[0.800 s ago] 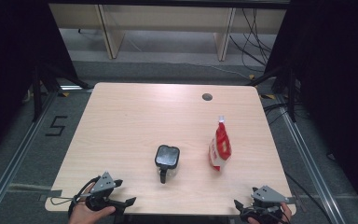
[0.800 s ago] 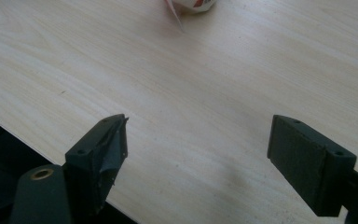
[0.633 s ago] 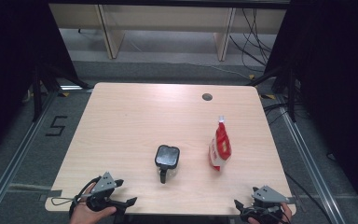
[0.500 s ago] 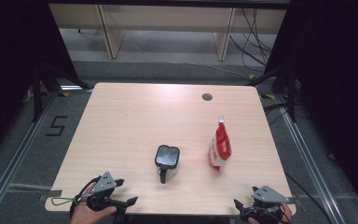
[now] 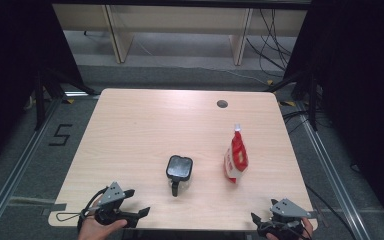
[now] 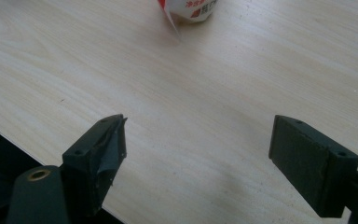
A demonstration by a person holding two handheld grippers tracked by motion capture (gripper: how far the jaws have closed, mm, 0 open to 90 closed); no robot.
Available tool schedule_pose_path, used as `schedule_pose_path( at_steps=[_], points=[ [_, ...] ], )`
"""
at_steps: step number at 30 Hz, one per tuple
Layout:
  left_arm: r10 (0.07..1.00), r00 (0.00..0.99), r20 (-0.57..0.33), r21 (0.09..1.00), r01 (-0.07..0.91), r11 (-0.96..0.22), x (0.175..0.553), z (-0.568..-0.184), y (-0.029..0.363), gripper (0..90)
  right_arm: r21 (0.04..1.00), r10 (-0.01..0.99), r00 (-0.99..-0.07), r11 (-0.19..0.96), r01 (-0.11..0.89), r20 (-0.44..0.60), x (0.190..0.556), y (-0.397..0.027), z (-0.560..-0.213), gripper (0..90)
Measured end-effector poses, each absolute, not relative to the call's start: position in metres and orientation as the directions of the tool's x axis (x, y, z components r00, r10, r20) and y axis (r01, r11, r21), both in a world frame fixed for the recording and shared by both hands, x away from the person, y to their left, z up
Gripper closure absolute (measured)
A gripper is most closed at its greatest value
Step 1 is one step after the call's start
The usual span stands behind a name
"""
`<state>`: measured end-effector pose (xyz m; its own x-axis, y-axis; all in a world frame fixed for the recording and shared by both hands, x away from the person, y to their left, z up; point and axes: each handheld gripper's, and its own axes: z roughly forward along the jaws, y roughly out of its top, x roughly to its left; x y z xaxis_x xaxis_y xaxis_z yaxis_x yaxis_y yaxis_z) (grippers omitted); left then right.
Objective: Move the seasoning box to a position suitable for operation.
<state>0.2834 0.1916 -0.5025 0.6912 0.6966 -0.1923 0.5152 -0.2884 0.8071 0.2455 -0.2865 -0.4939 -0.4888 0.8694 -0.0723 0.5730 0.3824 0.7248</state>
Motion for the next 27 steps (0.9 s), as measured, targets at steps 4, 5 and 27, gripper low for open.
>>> schedule_pose_path(
  at_steps=[4, 5, 27],
  points=[
    [0.688, 0.701, -0.186, 0.818, 0.498, -0.287, 0.285, -0.5, 0.184, 15.7, 0.729, 0.873, -0.48, 0.381, 0.569, -0.082, 0.246, -0.287, -0.493, 19.7],
    [0.684, 0.709, -0.172, 0.821, 0.488, -0.298, 0.287, -0.499, 0.183, 15.9, 0.729, 0.874, -0.48, 0.381, 0.569, -0.082, 0.246, -0.287, -0.493, 19.6],
    [0.652, 0.756, -0.06, 0.831, 0.399, -0.387, 0.308, -0.495, 0.108, 50.9, 0.723, 0.867, -0.494, 0.38, 0.577, -0.062, 0.248, -0.286, -0.494, 20.3]
  ],
)
